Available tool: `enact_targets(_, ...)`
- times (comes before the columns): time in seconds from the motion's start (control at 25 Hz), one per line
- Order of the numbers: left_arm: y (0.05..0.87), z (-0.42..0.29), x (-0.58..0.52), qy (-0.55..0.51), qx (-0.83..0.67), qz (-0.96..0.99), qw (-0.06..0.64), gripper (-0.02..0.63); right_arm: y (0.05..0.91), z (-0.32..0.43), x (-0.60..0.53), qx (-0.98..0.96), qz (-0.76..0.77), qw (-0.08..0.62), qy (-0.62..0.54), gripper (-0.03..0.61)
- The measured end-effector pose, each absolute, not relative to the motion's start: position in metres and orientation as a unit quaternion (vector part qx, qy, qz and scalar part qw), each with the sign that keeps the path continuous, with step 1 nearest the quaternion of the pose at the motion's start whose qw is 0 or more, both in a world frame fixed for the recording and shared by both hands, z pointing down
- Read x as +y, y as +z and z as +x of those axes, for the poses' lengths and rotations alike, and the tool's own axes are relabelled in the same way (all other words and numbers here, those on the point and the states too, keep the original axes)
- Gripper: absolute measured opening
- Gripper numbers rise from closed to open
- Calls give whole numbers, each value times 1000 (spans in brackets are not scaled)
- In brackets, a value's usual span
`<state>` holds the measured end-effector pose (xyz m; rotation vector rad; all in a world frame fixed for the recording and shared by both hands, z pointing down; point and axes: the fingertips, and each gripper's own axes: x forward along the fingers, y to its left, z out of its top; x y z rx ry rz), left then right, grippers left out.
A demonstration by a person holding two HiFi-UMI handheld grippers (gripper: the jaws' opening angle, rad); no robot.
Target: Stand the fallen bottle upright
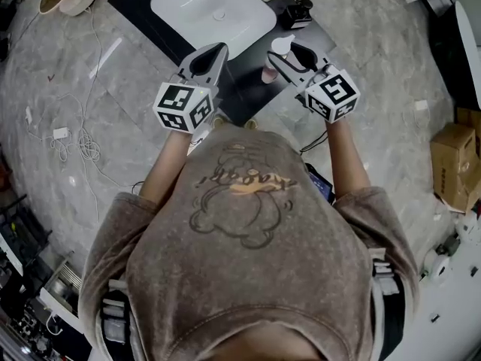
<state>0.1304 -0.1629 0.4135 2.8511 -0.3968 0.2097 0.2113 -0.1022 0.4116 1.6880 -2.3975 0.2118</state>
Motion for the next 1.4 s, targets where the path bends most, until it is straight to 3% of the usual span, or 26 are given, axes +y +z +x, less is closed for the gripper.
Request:
enact_targets(0.56,406,168,-126,75,-70,987,124,18,412,223,-69,-788,600,104,91,172)
enact_targets(1.4,404,168,-107,74,-43,987,139,18,412,225,-68,-774,612,109,120,179)
